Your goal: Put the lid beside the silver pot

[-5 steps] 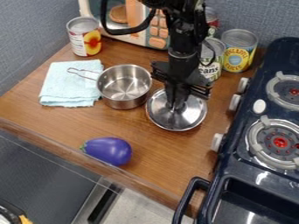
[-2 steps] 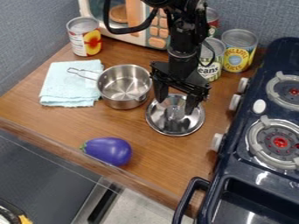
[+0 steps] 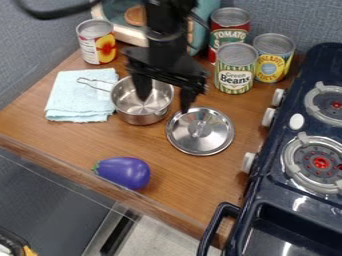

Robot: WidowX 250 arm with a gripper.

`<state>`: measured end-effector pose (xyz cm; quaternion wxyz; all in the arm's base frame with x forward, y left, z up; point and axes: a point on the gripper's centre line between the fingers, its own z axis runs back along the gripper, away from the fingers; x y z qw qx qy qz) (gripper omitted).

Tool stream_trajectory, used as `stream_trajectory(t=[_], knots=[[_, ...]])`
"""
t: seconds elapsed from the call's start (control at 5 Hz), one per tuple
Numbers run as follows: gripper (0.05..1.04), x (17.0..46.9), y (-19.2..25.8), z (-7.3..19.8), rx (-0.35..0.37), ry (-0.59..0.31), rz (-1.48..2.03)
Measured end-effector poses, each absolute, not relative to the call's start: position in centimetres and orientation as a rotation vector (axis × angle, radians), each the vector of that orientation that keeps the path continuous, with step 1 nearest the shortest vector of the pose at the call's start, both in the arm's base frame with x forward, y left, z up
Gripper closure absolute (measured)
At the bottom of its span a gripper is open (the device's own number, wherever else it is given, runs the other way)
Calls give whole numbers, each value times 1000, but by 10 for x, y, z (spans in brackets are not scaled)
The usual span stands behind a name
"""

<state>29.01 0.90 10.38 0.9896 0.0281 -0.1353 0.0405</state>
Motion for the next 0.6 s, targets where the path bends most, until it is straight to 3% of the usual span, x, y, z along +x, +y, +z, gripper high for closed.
stream_trajectory(t=[0.2,0.4,0.6], knots=[[84,269,21,122,55,-295,147],[84,257,26,121,56,-227,155],[84,245,31,104,49,-87,203]])
